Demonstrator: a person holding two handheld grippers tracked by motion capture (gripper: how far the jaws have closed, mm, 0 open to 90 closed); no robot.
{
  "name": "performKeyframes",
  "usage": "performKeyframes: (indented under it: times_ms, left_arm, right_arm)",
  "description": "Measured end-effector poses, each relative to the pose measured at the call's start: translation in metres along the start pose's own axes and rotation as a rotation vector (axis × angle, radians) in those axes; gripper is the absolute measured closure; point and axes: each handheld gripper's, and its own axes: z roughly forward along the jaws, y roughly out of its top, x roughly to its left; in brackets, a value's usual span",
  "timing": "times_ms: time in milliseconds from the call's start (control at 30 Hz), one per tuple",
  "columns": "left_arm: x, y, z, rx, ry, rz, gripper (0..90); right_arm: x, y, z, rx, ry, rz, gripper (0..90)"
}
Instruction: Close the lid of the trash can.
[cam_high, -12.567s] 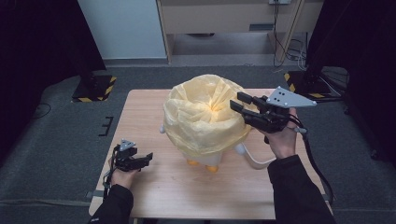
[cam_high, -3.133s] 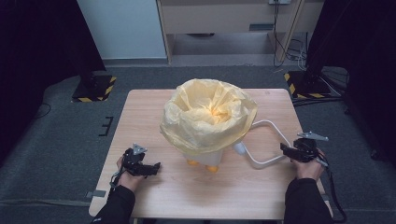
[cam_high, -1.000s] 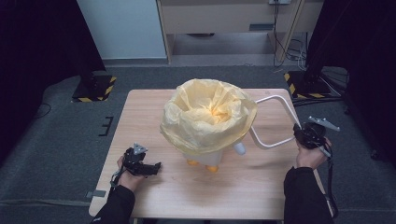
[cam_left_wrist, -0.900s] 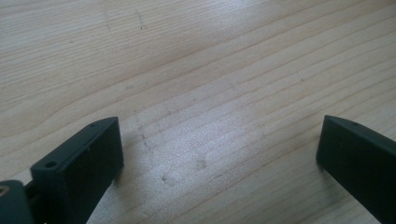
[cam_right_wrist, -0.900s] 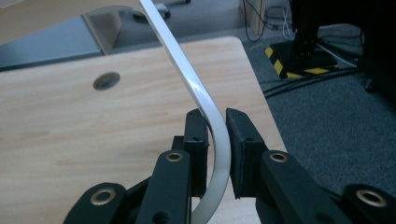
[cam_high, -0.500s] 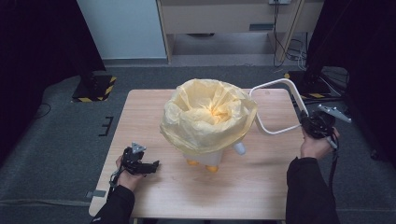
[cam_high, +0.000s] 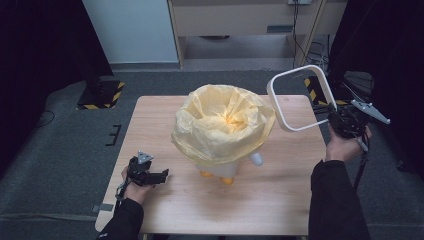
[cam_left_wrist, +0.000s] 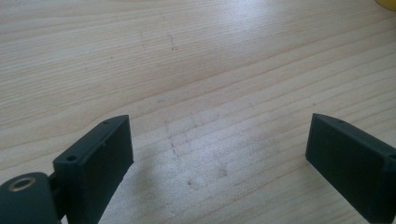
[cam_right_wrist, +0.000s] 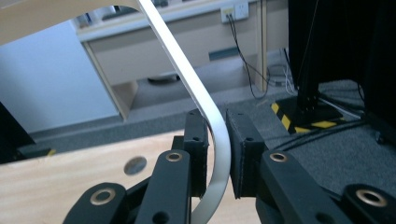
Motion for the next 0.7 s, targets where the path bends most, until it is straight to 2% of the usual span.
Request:
performKeyframes:
  times_ms: [433,700]
  left_arm:
    - [0.001,0.0,-0.002,-0.014,0.01,-0.006,7.0]
    - [0.003,0.001,-0.005,-0.034,0.022,-0.018,7.0]
  right_arm:
    - [0.015,0.026,-0.012,-0.111,0.014,-0.024,79.7]
    - [0.027,0.049,-0.026,-0.196,0.06,-0.026,79.7]
